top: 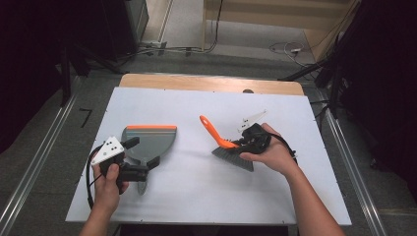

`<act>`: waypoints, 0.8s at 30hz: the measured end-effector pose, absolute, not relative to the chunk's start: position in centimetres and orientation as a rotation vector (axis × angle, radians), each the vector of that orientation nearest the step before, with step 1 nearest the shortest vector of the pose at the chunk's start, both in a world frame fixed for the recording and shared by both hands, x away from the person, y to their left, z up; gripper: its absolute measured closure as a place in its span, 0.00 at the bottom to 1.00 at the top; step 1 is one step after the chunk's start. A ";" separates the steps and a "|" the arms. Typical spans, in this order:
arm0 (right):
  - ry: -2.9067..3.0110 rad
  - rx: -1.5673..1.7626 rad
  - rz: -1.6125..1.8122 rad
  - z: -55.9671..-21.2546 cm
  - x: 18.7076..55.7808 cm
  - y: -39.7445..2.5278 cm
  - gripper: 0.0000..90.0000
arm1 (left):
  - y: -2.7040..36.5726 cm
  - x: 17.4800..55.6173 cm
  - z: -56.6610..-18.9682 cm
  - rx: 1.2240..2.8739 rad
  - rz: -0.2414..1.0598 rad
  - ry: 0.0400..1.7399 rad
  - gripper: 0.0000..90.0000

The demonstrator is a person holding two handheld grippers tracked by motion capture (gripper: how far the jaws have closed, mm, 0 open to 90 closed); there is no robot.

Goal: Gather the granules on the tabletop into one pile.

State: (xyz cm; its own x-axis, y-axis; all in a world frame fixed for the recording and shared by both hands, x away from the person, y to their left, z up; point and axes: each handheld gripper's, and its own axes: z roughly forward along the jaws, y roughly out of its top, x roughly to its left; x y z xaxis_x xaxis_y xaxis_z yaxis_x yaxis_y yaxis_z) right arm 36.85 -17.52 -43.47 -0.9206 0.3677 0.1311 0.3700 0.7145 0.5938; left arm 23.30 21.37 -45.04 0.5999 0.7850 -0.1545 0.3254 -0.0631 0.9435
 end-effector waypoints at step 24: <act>-2.688 -1.045 -1.318 -41.4 33.1 -26.1 0.76 | 21.2 23.2 -45.1 1.652 0.492 0.935 0.00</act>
State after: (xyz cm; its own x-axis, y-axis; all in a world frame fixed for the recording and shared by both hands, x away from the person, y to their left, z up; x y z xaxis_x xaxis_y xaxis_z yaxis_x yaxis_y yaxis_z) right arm 33.15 -26.07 -41.35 -0.7825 0.5706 0.2492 0.5465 0.4375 0.7141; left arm 23.16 21.21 -45.09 0.5993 0.7864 -0.1493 0.3229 -0.0668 0.9441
